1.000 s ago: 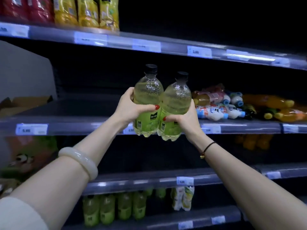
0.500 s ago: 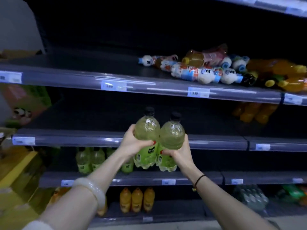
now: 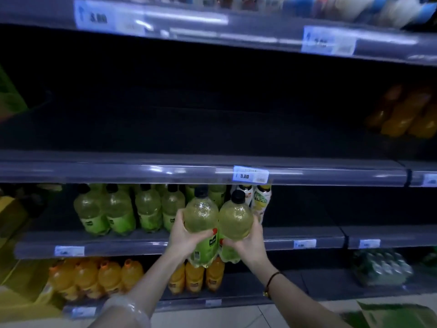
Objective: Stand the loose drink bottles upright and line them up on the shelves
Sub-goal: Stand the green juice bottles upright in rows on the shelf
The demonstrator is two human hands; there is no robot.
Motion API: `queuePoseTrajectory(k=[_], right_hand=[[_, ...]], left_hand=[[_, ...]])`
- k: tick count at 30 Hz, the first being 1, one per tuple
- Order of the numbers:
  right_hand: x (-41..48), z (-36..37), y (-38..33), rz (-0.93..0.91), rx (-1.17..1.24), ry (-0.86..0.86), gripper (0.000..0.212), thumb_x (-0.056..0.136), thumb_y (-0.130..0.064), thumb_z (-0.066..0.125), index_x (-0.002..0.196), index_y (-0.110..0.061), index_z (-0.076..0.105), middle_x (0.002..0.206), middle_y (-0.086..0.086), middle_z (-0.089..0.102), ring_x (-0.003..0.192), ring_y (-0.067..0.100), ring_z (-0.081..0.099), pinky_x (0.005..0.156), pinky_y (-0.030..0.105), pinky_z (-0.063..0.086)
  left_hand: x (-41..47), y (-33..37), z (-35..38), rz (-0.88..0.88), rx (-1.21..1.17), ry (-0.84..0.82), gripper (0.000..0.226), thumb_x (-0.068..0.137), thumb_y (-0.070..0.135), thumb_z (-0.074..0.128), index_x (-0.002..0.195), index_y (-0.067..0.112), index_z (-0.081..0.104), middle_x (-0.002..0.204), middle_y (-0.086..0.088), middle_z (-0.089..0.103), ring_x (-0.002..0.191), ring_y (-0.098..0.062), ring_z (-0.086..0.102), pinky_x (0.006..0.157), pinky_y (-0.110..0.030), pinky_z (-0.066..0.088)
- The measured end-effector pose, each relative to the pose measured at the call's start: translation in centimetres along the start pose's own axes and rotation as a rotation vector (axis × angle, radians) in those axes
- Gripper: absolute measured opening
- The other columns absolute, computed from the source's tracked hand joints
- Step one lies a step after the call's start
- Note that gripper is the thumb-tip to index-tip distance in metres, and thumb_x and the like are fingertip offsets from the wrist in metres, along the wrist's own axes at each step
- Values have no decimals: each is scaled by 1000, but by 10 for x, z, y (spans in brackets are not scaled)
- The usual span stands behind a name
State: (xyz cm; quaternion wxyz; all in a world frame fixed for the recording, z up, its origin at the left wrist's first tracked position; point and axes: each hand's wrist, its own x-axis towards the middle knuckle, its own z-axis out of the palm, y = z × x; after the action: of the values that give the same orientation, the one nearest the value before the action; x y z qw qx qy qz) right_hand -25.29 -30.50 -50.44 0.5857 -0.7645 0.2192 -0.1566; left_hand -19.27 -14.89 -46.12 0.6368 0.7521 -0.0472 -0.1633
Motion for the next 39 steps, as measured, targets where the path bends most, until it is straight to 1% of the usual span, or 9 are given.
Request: queuePoseTrajectory(k=[5,11,15,17,19,23,29,34,39], right_hand=[[49,23,51,-14,-46,42,83,44,-20,94,113,-34,48,116,-1,61,107,12,61,93,31,51],[106,41,90,12,-77,45,67,48,-25,93,96,-33,47,108,-5,66,105,18,63,98,42,49],[126,44,101,38,-61,1,62,62,-2,87,107,-15,46,106,2,63,98,13,58,86,19,47],[137,43,106,7,-63,-1,68,65,3,83,112,-18,40,100,-4,59,95,10,55,79,12,45],[145,45,109,-10,-106,-14,72,66,-2,84,120,-14,38,104,-3,59,98,12,57,79,16,46],[151,46,116,-11,-291,-99,59,72,-19,81,122,-8,53,107,2,68,105,16,63,83,17,48],[142,38,105,-29,-493,-26,81,71,-40,80,132,-11,35,117,11,56,105,26,60,89,34,53],[126,36,91,-71,-552,34,57,80,-48,69,115,-10,46,107,10,64,96,29,64,77,41,56],[95,23,59,-395,-740,51,19,96,-33,48,104,-15,48,100,4,61,91,25,62,70,38,51]], left_hand=[[57,-53,20,34,-45,53,76,64,8,85,117,29,35,100,13,56,96,-9,57,90,-30,46],[126,-94,36,13,-23,99,56,66,11,85,105,18,44,98,4,61,97,-18,61,90,-34,50],[153,-110,50,-3,28,140,32,73,4,79,80,18,51,80,-1,62,71,-10,59,67,-23,47],[165,-116,52,-25,64,155,39,70,10,81,101,3,57,88,-13,67,80,-23,66,61,-21,49],[173,-120,55,-29,76,184,66,67,14,83,121,0,47,99,-17,67,93,-32,66,69,-29,53],[177,-124,58,60,82,229,75,70,15,82,130,8,38,108,-9,62,97,-21,60,87,-31,51],[171,-115,55,-66,389,292,61,67,47,79,103,1,61,90,-12,70,78,-27,69,64,-32,58],[151,-95,54,-60,744,327,51,76,55,69,68,8,52,79,-9,66,74,-27,66,52,-29,45],[115,-72,51,292,771,319,30,87,43,57,96,15,57,95,-3,59,87,-25,62,62,-32,46]])
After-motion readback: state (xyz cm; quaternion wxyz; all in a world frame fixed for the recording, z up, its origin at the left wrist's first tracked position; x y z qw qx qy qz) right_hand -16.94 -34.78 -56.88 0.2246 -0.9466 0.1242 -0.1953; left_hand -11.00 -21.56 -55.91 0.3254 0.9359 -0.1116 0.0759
